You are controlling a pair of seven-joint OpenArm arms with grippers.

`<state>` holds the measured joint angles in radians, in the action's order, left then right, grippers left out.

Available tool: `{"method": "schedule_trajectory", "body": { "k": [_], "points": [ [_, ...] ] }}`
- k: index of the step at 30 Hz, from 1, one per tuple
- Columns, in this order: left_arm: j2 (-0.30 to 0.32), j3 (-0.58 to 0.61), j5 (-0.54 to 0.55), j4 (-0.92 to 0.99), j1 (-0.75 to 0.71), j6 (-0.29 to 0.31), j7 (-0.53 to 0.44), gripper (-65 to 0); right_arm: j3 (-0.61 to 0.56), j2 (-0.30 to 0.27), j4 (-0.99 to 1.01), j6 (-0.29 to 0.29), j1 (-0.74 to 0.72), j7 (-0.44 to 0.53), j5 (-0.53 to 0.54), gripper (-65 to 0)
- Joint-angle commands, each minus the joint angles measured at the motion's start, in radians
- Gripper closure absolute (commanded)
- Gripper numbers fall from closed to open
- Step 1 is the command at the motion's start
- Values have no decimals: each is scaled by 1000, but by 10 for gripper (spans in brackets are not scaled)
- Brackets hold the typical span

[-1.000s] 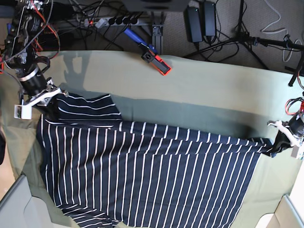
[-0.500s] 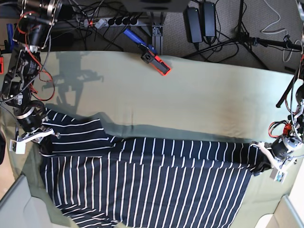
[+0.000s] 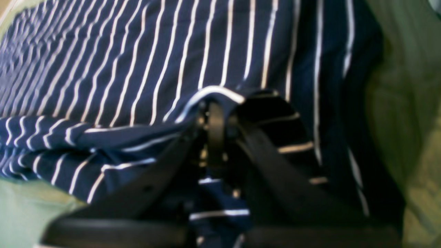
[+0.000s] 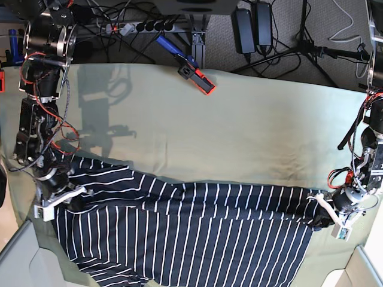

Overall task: Fold the T-shirt properly
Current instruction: 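Lift both held corners and pull the shirt toward the robot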

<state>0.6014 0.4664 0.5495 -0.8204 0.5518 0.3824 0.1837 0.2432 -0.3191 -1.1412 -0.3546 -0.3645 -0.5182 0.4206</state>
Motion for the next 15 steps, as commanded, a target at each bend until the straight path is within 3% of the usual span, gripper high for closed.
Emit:
{"method": "schedule_trajectory", "body": {
  "k": [1, 2, 5, 6, 12, 15],
  "points": [
    [14, -6, 6, -10, 35, 3, -22, -263, -8, -16, -14, -49, -29, 36, 1, 0],
    [14, -6, 7, -10, 35, 3, -22, -279, -16, -16, -14, -49, -31, 48, 1, -58],
    [18, -7, 7, -11, 36, -10, -11, -280, -14, -16, -14, -45, -31, 44, 1, -413],
    [20, -10, 8, -11, 40, -19, 16, -280, -3, -16, -14, -42, -31, 27, 1, -450],
    [43, -141, 51, -18, 45, -34, 203, -280, 207, -16, -48, -23, -31, -181, 18, -447],
    [61, -219, 158, -18, 45, 21, 250, -280, 355, -18, -54, -23, -26, -264, 35, -447]
  ]
}}
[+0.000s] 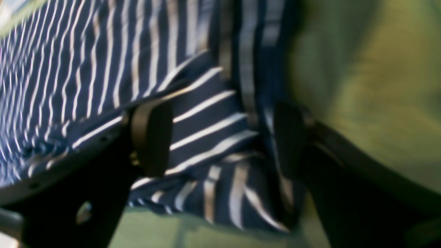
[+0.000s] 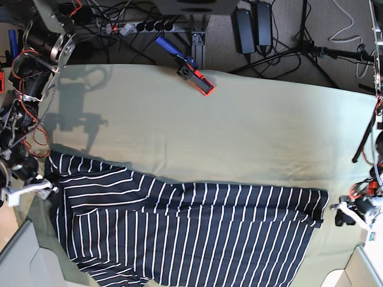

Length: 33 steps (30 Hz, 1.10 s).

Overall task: Fold the T-shirt properly
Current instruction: 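Lift both held corners and pull the shirt toward the robot, then drag the shirt back across the table with both grippers, straightening it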

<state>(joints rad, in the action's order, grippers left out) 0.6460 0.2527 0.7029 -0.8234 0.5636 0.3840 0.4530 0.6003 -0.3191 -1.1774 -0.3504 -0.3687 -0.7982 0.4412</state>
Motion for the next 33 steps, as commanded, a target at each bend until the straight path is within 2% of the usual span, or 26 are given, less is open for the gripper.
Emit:
{"method": "schedule_trajectory", "body": {
  "k": [1, 4, 7, 15, 23, 30, 32, 33],
  "points": [
    [20, -24, 35, -15, 34, 38, -2, -280, 39, -19, -18, -27, -15, 3, 20, -447],
    [23, -71, 82, -15, 27, 51, 50, -280, 139, -22, -16, -28, 30, -6, 60, -447],
    [22, -90, 110, -15, 10, 56, 60, -280, 179, -16, -16, -28, 89, -3, 104, -447],
    [22, -90, 108, -15, -16, 56, 60, -280, 143, 43, -15, -29, 144, 23, 170, -447],
    [33, -90, 109, -15, -16, 55, 60, -280, 71, 122, -15, -29, 141, 84, 169, -447],
    [36, -90, 142, -15, -16, 55, 59, -280, 64, 137, -15, -29, 141, 176, 168, -444],
    [34, -90, 163, -15, -16, 55, 59, -280, 65, 137, -15, -29, 135, 177, 154, -414],
    [32, -90, 169, -15, -16, 54, 55, -280, 66, 137, -15, -29, 132, 177, 139, -369]
  ]
}}
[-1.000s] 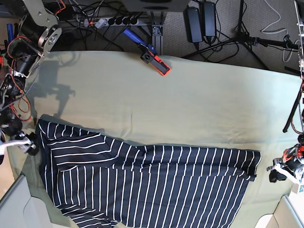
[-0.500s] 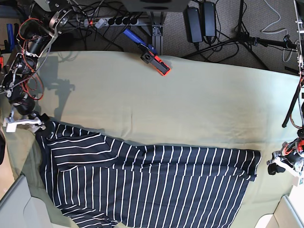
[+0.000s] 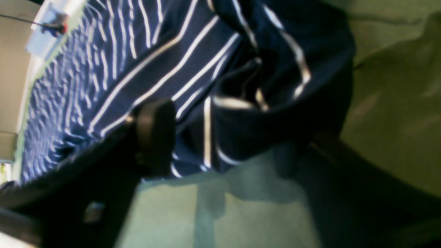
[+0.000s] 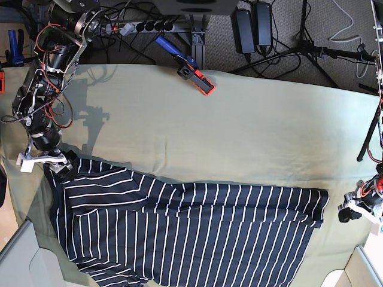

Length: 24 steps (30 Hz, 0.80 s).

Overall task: Fold the T-shirt properly
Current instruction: 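Drag the shirt back across the table with both grippers, straightening it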

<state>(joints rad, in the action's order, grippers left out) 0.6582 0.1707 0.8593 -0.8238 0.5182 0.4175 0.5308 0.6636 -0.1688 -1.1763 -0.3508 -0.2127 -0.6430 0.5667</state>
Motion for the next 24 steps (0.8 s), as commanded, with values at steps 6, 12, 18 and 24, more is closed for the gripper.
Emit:
{"method": "schedule_trajectory", "body": {
  "k": [6, 12, 18, 24],
  "points": [
    [-41, -8, 12, 37, 30, -13, -27, -280, 2, -14, -16, -30, -28, 57, -63, 0],
    [-94, -8, -52, 134, 30, -112, -117, -280, 2, -14, -16, -31, -28, 56, -92, 0],
    [-97, -8, -31, 146, 30, -118, -117, -280, 2, -13, -16, -30, -28, 56, -91, 0],
    [-129, -8, -15, 146, 30, -115, -77, -280, 2, -13, -16, -31, -28, 56, -91, 0]
  ]
}}
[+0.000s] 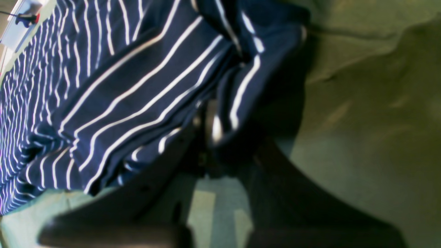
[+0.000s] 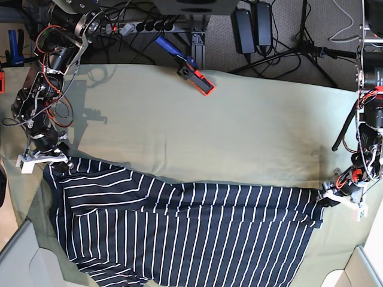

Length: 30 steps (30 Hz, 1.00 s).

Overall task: Fold the T-shirt properly
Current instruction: 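Drag the shirt back across the table with both grippers, straightening it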

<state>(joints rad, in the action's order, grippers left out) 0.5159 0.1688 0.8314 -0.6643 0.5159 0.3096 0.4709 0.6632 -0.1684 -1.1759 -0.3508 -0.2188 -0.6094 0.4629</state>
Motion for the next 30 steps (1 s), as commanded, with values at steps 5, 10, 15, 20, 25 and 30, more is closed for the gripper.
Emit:
{"method": "schedule_trajectory", "body": {
  "k": [5, 10, 15, 20, 25, 30],
  "points": [
    [-26, -6, -7, -13, 32, -7, -18, -280, 2, -13, -16, -31, -21, 21, 15, 0],
    [-49, -6, -14, -13, 32, -7, -19, -252, 2, -14, -16, -31, -22, 10, 16, 0],
    [-55, -6, -55, -13, 30, -7, -27, 0, 2, -14, -16, -31, -22, 10, 16, 0],
    [-42, -6, -65, -13, 30, 20, -32, 0, 2, -14, -21, -31, -22, -28, 63, 0],
    [7, -6, 66, -15, 29, 146, 45, 0, 3, -25, -63, -40, -9, -143, 116, 0],
    [53, -6, 103, -15, 29, 194, 78, 0, 3, -46, -125, -43, 40, -162, 125, 0]
  ]
}}
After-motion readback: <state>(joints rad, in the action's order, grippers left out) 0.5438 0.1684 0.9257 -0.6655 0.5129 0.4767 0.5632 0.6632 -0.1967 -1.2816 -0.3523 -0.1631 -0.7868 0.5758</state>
